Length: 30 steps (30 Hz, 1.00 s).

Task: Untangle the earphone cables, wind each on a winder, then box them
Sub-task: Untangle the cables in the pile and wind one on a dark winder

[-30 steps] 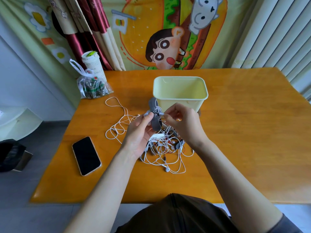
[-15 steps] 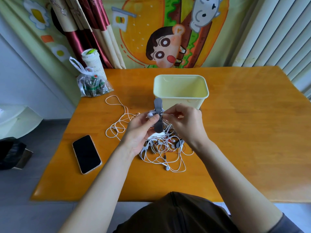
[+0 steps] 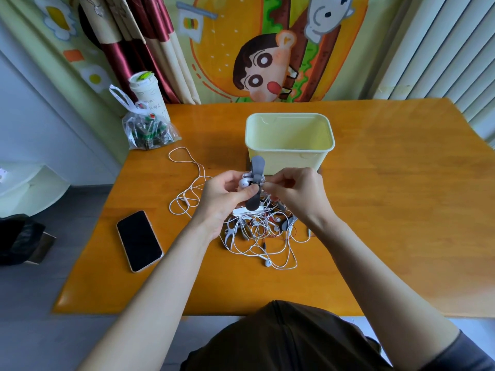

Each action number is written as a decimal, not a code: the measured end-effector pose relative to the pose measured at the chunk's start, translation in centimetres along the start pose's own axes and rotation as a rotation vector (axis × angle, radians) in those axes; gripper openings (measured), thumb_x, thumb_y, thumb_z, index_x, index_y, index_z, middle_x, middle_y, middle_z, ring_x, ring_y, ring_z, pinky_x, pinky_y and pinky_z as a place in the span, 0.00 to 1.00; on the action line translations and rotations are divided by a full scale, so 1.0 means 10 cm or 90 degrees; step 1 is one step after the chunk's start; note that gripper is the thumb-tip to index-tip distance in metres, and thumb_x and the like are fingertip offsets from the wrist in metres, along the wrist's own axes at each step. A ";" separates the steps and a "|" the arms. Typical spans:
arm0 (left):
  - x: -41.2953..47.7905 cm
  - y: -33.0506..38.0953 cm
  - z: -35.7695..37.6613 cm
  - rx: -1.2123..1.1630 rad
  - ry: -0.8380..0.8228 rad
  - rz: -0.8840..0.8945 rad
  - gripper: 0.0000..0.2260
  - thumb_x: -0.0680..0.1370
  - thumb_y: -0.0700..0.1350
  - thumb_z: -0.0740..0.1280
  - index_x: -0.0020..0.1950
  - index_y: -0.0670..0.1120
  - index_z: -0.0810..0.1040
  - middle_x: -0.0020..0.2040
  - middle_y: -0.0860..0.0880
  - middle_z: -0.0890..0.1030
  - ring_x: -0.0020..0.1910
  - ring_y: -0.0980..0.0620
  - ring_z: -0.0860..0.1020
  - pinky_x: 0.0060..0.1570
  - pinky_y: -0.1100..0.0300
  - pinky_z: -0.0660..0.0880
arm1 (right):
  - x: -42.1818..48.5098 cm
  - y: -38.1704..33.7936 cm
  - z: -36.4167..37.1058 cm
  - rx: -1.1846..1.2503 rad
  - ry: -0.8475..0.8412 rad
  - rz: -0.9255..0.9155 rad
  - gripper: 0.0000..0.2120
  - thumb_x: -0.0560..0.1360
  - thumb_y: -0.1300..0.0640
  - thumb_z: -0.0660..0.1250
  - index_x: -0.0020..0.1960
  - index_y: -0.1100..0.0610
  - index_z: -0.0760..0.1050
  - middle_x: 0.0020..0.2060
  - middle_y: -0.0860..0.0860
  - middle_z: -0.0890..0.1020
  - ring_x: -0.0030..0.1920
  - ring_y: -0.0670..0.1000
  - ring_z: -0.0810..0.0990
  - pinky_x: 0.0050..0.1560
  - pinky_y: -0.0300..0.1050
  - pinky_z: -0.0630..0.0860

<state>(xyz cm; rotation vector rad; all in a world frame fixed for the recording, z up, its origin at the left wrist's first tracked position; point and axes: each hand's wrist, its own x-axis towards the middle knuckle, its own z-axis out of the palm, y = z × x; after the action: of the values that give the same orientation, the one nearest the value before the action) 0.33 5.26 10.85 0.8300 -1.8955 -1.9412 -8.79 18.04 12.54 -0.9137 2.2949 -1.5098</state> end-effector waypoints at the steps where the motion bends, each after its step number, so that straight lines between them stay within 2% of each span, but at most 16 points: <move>1: 0.01 0.00 0.00 0.023 0.003 0.006 0.10 0.72 0.38 0.73 0.48 0.50 0.80 0.48 0.47 0.84 0.51 0.47 0.81 0.52 0.53 0.77 | 0.01 0.01 0.00 0.021 -0.011 0.024 0.07 0.70 0.60 0.73 0.35 0.52 0.79 0.28 0.46 0.80 0.30 0.45 0.79 0.33 0.34 0.75; 3: 0.02 -0.03 -0.01 0.046 0.006 0.008 0.10 0.71 0.38 0.73 0.48 0.51 0.80 0.49 0.47 0.83 0.53 0.47 0.81 0.53 0.52 0.77 | 0.02 0.05 0.01 0.039 -0.025 0.052 0.06 0.70 0.60 0.73 0.36 0.53 0.80 0.29 0.49 0.82 0.31 0.46 0.79 0.34 0.37 0.76; 6: 0.04 -0.09 0.00 0.043 0.010 0.005 0.10 0.73 0.38 0.72 0.48 0.53 0.80 0.50 0.47 0.83 0.54 0.48 0.80 0.55 0.51 0.77 | 0.00 0.14 0.10 0.011 -0.007 0.029 0.03 0.71 0.59 0.72 0.39 0.53 0.80 0.31 0.48 0.82 0.31 0.42 0.78 0.34 0.34 0.74; 9: 0.03 -0.12 0.06 -0.018 -0.012 -0.022 0.09 0.75 0.39 0.70 0.52 0.51 0.80 0.51 0.48 0.84 0.55 0.49 0.81 0.53 0.55 0.78 | -0.04 0.22 0.16 -0.001 0.040 -0.002 0.03 0.73 0.59 0.70 0.41 0.52 0.80 0.34 0.42 0.81 0.35 0.39 0.77 0.37 0.31 0.71; 11: 0.02 -0.14 0.09 -0.083 -0.027 -0.048 0.08 0.76 0.39 0.69 0.53 0.49 0.80 0.52 0.47 0.84 0.54 0.48 0.81 0.55 0.54 0.78 | -0.05 0.24 0.16 0.019 0.038 -0.014 0.03 0.74 0.59 0.68 0.44 0.52 0.79 0.37 0.41 0.81 0.38 0.40 0.78 0.40 0.30 0.72; 14: 0.02 -0.18 0.11 -0.153 -0.032 -0.075 0.08 0.76 0.38 0.67 0.55 0.46 0.80 0.51 0.46 0.84 0.54 0.47 0.81 0.56 0.52 0.77 | -0.06 0.26 0.15 0.051 0.009 -0.009 0.04 0.76 0.60 0.66 0.49 0.55 0.79 0.41 0.46 0.82 0.42 0.44 0.81 0.44 0.40 0.78; 17: 0.02 -0.20 0.12 -0.172 -0.035 -0.080 0.08 0.77 0.37 0.66 0.54 0.46 0.80 0.51 0.47 0.84 0.54 0.48 0.82 0.56 0.54 0.78 | -0.07 0.29 0.13 0.084 0.019 -0.009 0.04 0.75 0.59 0.68 0.50 0.55 0.77 0.40 0.47 0.82 0.41 0.46 0.82 0.43 0.46 0.80; 22: 0.03 -0.20 0.09 -0.177 -0.036 -0.097 0.07 0.77 0.38 0.66 0.53 0.47 0.80 0.53 0.45 0.83 0.54 0.48 0.81 0.56 0.54 0.77 | -0.04 0.30 0.11 0.039 0.028 -0.039 0.06 0.73 0.58 0.70 0.48 0.54 0.75 0.43 0.40 0.79 0.38 0.39 0.75 0.37 0.31 0.72; 24: 0.03 -0.21 0.10 -0.181 -0.041 -0.109 0.07 0.77 0.38 0.66 0.54 0.46 0.79 0.52 0.46 0.84 0.53 0.49 0.81 0.54 0.55 0.78 | -0.02 0.30 0.11 0.035 0.042 -0.050 0.04 0.73 0.60 0.70 0.45 0.54 0.76 0.38 0.40 0.78 0.37 0.39 0.76 0.37 0.30 0.72; 27: 0.04 -0.22 0.11 -0.191 -0.051 -0.120 0.07 0.77 0.38 0.66 0.53 0.45 0.79 0.49 0.47 0.84 0.49 0.51 0.82 0.50 0.57 0.79 | 0.01 0.31 0.11 0.036 0.049 -0.043 0.05 0.73 0.60 0.70 0.42 0.52 0.76 0.35 0.40 0.79 0.37 0.43 0.78 0.37 0.35 0.76; 30: 0.05 -0.22 0.11 -0.185 -0.053 -0.127 0.08 0.77 0.38 0.66 0.55 0.44 0.79 0.53 0.44 0.83 0.52 0.49 0.81 0.54 0.54 0.78 | 0.02 0.34 0.10 0.002 0.056 -0.050 0.05 0.72 0.59 0.72 0.42 0.51 0.76 0.35 0.39 0.78 0.38 0.40 0.76 0.39 0.31 0.72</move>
<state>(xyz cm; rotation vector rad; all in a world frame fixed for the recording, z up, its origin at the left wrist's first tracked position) -0.35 6.02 8.53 0.8882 -1.5688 -2.3324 -9.70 18.09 9.16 -0.9653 2.3419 -1.6159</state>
